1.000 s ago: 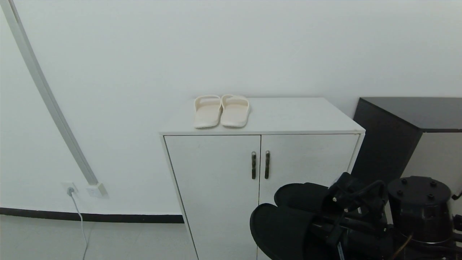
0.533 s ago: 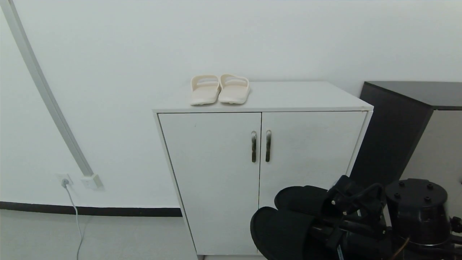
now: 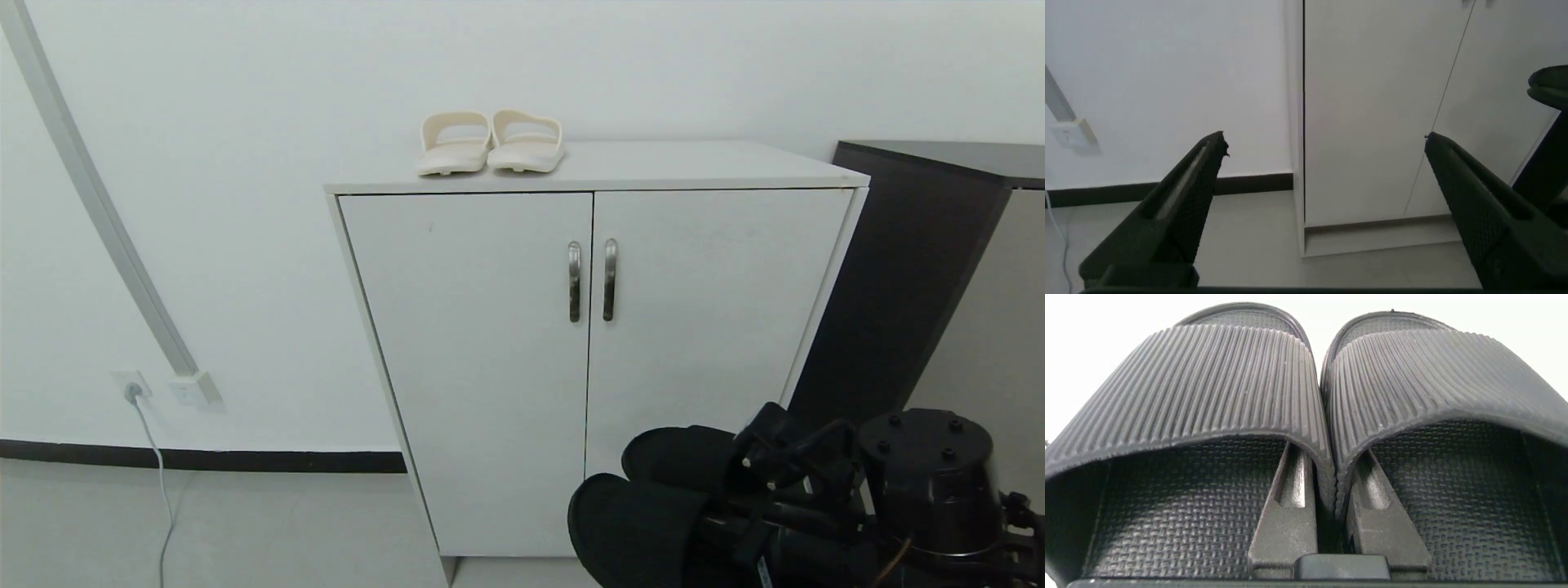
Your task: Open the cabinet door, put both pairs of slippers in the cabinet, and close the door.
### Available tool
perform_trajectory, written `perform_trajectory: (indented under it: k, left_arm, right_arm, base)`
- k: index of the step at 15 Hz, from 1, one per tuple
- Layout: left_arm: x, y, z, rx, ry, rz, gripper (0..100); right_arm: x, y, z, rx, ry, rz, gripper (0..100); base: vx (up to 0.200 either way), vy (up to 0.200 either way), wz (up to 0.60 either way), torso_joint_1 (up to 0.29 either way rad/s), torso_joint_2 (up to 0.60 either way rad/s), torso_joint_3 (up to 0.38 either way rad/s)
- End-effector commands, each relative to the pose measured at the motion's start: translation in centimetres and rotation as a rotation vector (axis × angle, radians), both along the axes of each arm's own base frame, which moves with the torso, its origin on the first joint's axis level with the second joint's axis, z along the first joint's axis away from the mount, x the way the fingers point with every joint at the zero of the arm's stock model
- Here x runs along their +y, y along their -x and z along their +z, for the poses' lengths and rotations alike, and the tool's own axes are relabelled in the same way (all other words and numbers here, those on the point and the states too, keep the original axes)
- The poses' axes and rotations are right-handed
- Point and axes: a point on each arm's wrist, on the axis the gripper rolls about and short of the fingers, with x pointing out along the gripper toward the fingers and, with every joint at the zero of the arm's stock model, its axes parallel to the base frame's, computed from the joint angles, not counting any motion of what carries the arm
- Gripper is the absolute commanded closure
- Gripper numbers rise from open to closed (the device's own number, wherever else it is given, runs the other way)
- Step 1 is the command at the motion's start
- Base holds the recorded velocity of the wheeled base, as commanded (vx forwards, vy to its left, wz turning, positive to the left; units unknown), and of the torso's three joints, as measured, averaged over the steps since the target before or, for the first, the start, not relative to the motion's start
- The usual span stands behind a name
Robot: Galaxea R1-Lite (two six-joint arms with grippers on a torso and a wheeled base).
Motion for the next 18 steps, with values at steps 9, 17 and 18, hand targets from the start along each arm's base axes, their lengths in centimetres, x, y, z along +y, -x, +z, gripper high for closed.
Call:
perform_trajectory:
  k: [9,17,18]
  left_arm:
    - [-0.2,-0.7,7.2,0.069,0.028,-0.119,0]
    - [-1.4,-11.0,13.5,0.122,-0.011,-0.417,0]
    - [-2.1,-12.6,13.6,0.125,-0.019,-0.468,0]
  right_arm:
    - [0.1,-0.1,-0.1,-0.006,-0.003,0.000,100]
    - [0.0,0.0,-0.2,-0.026,-0.023,0.002,100]
    - [0.0,0.0,-0.2,-0.026,-0.023,0.002,100]
  base:
    - [0.000,0.000,0.00,-0.007,0.04,0.040]
    - [0.000,0.000,0.00,0.000,0.00,0.000]
    - [0.000,0.000,0.00,0.000,0.00,0.000]
